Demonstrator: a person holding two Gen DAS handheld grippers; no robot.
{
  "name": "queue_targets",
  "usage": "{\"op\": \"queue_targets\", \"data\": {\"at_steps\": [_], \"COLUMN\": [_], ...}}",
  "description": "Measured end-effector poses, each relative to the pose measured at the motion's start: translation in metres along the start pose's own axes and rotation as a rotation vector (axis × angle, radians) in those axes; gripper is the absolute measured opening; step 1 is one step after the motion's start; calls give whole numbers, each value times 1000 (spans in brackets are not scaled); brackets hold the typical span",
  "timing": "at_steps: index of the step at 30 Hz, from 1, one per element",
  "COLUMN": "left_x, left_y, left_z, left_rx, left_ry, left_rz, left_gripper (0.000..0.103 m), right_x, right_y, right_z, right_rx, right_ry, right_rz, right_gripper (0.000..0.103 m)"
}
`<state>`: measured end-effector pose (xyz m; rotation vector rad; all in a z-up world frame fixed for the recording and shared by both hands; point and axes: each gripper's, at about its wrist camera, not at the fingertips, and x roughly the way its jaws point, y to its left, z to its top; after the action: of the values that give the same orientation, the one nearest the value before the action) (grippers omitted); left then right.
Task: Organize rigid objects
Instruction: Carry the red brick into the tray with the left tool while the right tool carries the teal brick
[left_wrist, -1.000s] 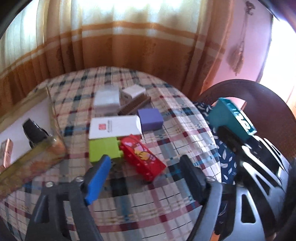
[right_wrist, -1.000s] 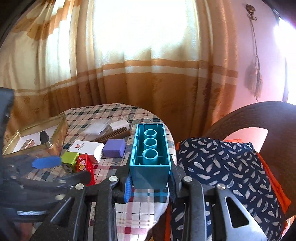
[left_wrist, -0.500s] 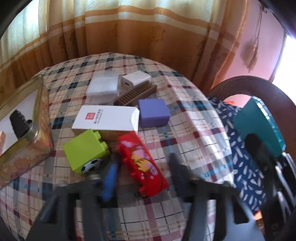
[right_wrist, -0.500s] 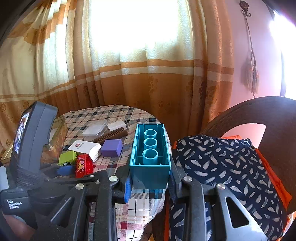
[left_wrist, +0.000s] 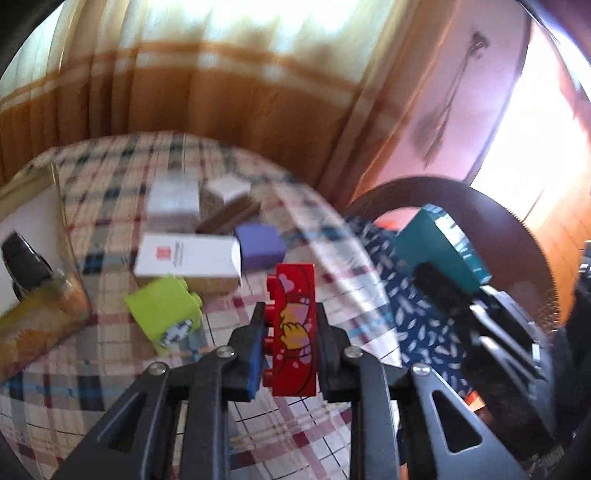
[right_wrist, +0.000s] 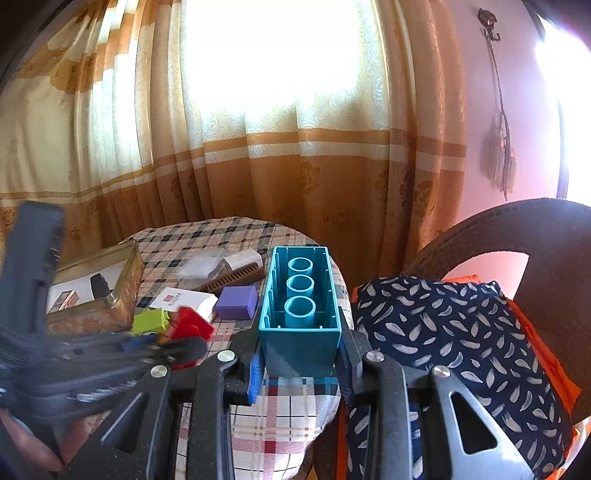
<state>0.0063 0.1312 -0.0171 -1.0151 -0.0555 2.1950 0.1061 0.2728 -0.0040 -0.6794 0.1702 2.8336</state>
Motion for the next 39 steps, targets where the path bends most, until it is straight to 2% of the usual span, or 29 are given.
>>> {"op": "queue_targets", "data": {"at_steps": [6,17,23,39], "left_x": [-27,-73,-89,-122], "left_y": [12,64,95,147], "left_z": [6,10,5,0], "left_rx": [7,-10,-44,-136], "left_ry": [-83,-242,-276,-359], "left_rz": [32,297,402,573], "left_gripper": [22,22,22,22], "right_x": [-3,-1,4,17], "right_y": [17,75,109,192], "right_z": [3,18,24,29], "right_rx": [-1,-55,-73,-136], "right_ry": [-18,-73,-114,-191], "right_rz": [12,92,125,215], "right_gripper": [34,34,34,34]}}
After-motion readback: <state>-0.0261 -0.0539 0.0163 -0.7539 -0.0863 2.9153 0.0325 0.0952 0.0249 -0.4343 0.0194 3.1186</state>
